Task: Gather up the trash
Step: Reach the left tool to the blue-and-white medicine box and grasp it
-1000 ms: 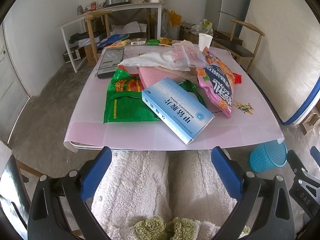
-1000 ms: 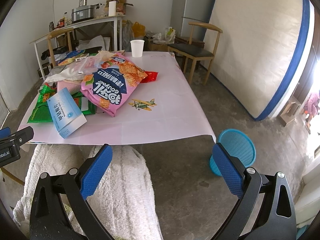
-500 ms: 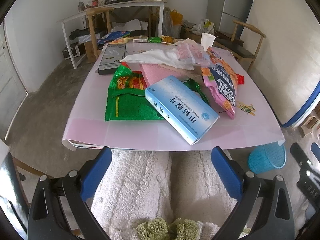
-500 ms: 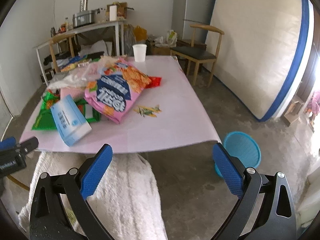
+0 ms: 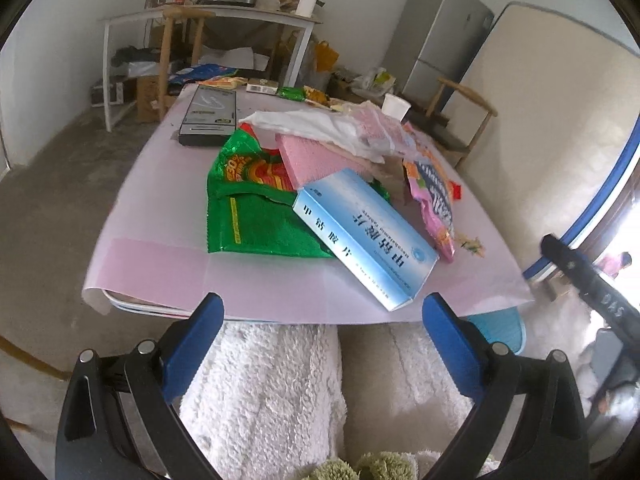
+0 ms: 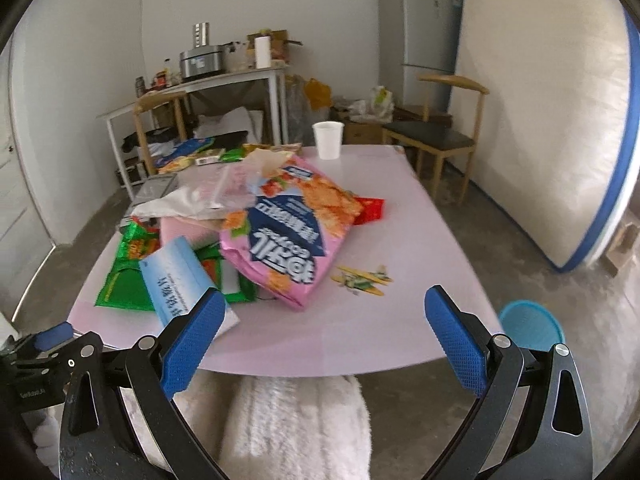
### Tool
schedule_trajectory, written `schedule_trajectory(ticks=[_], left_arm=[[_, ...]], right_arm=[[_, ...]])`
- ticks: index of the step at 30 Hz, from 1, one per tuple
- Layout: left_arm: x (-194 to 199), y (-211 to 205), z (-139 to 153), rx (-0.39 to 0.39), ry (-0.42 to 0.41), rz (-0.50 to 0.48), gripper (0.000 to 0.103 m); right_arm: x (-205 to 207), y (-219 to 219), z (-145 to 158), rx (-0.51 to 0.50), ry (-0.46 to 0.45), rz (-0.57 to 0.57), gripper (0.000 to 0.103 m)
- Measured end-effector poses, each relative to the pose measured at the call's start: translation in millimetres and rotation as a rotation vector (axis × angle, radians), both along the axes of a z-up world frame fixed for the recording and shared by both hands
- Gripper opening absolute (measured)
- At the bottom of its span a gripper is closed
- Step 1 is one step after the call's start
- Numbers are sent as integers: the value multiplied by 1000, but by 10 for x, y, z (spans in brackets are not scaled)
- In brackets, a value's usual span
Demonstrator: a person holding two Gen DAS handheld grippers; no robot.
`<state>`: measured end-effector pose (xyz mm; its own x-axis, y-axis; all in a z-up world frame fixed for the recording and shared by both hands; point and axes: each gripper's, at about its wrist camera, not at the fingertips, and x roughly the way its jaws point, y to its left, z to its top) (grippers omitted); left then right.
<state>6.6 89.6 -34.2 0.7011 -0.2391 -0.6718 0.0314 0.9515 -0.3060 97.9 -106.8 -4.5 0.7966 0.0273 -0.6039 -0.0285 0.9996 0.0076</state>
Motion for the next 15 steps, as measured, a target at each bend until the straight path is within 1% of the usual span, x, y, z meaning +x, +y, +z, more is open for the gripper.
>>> schedule_trajectory(ticks=[3,6,7,8,12,14,15], left_arm=[[31,66,-7,-68,-25,-15,97],[104,133,-10,-188,-37,-46,97],[153,144,-21,-242,-35,-63,93],[190,147,-34,-278,-33,-76,92],[435,93,-171,-421,16,-128,83],[535,55,-246,-469,54,-138,80],[604,18,-299,-481,79,-141,76]], right_arm=[[72,78,-52,-14,20,26,95],[148,109,-110,-20,45,35,95],[158,104,-125,-18,52,36,95],[192,107,-149,-17,63,37,95],[266,106,-210,-16,91,40,95],[291,97,-230,-17,99,41,95],[299,86,-236,-16,102,41,95]])
